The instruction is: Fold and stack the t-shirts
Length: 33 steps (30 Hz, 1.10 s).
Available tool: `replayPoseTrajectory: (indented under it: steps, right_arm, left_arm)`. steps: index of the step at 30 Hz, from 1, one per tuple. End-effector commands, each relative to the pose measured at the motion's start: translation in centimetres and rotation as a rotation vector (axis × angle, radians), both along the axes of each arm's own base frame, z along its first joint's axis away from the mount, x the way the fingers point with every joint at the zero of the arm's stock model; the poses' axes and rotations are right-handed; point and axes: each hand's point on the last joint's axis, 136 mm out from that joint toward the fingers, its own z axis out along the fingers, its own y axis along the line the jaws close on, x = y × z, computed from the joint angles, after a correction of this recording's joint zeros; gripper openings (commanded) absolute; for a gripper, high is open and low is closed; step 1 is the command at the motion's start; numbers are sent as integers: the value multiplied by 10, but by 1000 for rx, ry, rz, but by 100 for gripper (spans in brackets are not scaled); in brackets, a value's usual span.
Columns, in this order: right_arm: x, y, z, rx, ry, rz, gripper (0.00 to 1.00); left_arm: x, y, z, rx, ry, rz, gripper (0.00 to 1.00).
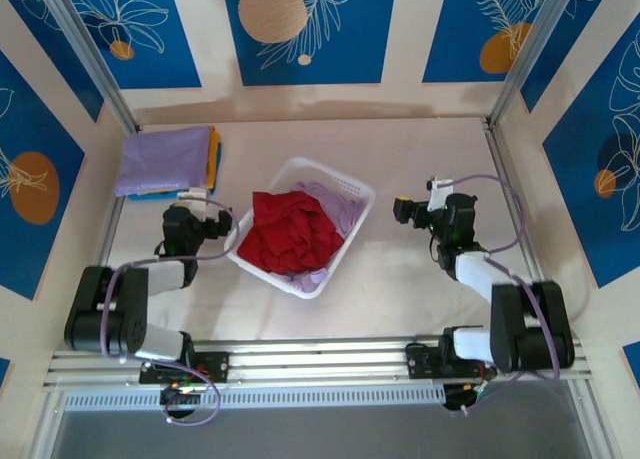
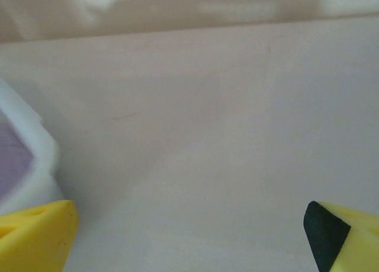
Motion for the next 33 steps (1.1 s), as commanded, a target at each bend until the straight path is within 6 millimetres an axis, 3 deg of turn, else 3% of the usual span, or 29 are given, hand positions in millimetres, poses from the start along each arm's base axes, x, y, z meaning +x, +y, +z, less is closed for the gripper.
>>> replayPoseTrajectory:
  steps: [1, 4, 7, 9, 13, 17, 22, 26, 33]
  right_arm:
    - [-22, -6, 7, -43, 111, -104, 99]
    - [-42, -5, 27, -20, 163, -154, 99]
    - [-64, -11, 46, 78, 262, -264, 99]
    - [-81, -2, 53, 125, 354, -243, 99]
    - [-115, 24, 61, 212, 569, -166, 99]
    - [-137, 46, 62, 302, 721, -104, 99]
    - [-148, 58, 63, 358, 766, -62, 99]
    - [-151, 59, 63, 372, 781, -60, 99]
    - [-156, 56, 64, 388, 789, -76, 99]
  left_arm:
    - [-1, 15, 38, 2, 73, 89, 99]
    - [-10, 10, 53, -57, 233, 90, 99]
    - [-22, -23, 64, -225, 389, -23, 99]
    - [-31, -49, 67, -352, 463, -103, 99]
    - [-52, -99, 59, -492, 582, -242, 99]
    - [-77, -120, 33, -469, 677, -283, 99]
    - [-99, -141, 10, -523, 746, -337, 99]
    - [-111, -154, -6, -451, 792, -362, 99]
    - [-112, -194, -5, -518, 794, -435, 100]
